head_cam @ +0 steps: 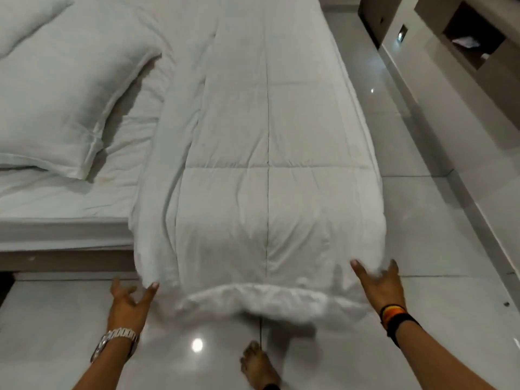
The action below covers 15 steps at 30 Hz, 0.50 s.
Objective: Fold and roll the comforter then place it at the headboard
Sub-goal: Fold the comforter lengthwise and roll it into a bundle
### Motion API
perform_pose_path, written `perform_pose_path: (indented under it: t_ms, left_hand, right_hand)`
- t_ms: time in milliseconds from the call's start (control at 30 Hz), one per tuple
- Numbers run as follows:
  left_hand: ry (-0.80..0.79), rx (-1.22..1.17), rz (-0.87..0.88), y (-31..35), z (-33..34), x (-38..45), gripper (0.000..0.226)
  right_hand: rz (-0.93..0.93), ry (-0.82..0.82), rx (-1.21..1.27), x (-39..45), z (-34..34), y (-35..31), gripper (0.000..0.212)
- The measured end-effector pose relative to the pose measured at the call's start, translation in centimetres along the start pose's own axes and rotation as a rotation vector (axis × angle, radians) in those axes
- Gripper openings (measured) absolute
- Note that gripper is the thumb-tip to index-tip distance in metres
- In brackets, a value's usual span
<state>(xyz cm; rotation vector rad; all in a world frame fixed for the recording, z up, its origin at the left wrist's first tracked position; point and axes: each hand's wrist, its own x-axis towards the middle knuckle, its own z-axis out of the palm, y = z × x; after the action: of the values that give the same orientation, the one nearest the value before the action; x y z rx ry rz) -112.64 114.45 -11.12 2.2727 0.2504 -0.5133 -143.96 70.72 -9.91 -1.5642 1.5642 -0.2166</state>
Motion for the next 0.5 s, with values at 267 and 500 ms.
perform_pose_path:
  t_ms: [267,500]
  left_hand:
    - [-0.046,-0.232,-0.154,-1.0,5.6,3.2,0.114]
    - [0.165,-0.540,-0.310,-3.5,11.8,6.2,0.119]
  right_hand:
    - [0.144,0.033,0.101,1.7,7.8,1.6,0.140]
    - [0.585,0.106,0.448,3.0,14.6,6.7,0.148]
